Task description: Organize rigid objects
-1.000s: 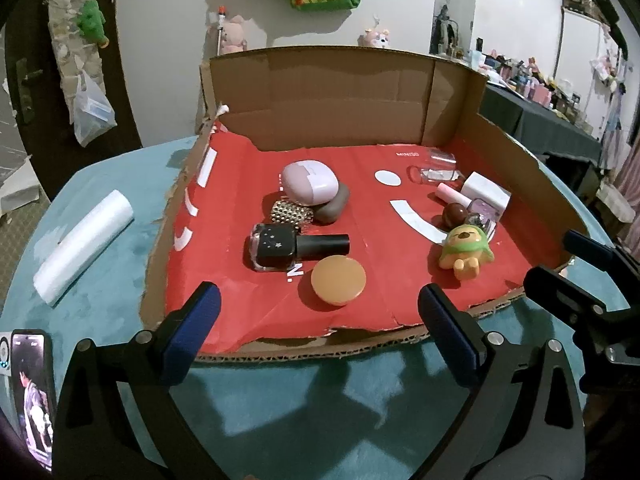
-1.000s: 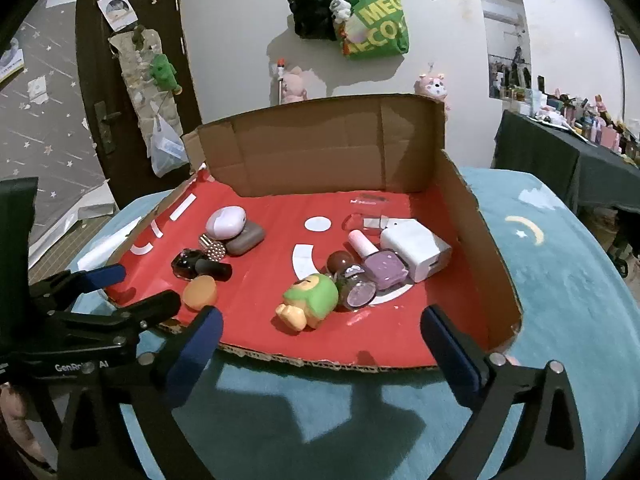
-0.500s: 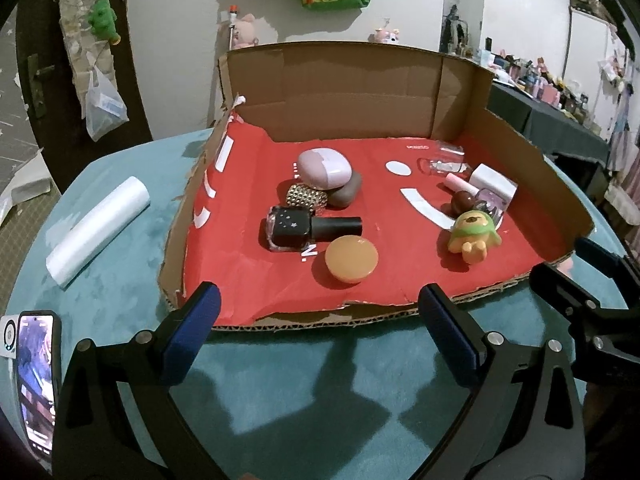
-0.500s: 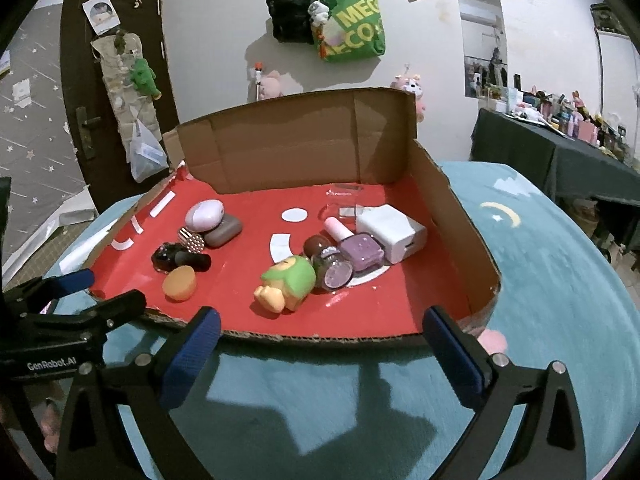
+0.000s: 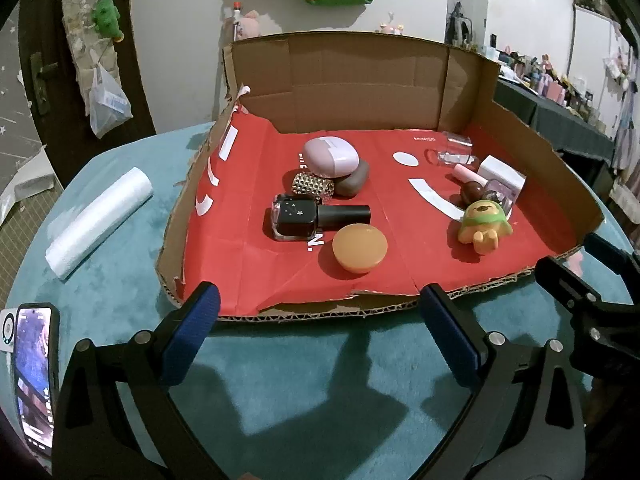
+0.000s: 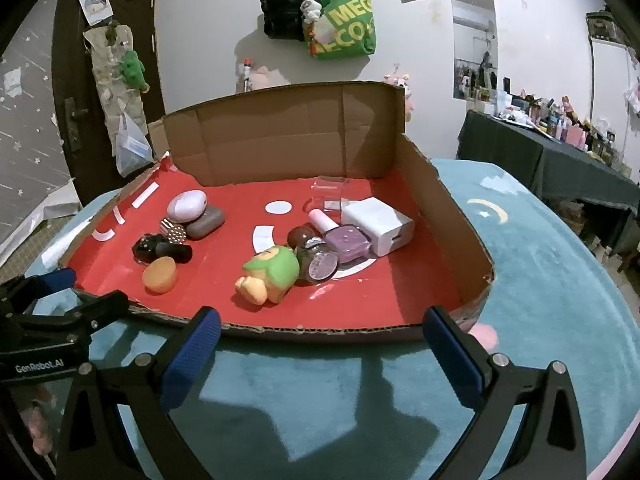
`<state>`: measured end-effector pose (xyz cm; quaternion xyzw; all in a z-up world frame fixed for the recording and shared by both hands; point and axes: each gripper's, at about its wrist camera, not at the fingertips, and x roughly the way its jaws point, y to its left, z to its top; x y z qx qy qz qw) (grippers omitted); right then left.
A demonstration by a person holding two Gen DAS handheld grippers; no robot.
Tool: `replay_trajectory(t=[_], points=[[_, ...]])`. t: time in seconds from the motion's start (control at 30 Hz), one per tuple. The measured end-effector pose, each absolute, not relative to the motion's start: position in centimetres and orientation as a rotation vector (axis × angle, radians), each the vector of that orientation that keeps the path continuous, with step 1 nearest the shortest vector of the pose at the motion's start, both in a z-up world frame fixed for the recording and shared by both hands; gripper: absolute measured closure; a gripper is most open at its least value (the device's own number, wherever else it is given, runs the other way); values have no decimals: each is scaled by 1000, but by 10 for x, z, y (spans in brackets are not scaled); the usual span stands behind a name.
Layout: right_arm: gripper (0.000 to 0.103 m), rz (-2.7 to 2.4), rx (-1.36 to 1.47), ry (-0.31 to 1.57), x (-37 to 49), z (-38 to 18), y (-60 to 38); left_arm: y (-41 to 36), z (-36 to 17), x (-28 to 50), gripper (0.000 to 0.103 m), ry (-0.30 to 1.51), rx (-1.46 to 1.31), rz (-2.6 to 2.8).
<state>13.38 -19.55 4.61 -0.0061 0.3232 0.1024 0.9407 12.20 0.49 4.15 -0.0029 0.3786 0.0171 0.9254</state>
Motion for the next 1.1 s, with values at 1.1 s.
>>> replay_trajectory(t=[1.1], points=[[0, 197, -34, 711, 135, 34, -190, 5, 40, 121, 0, 774, -8, 31]])
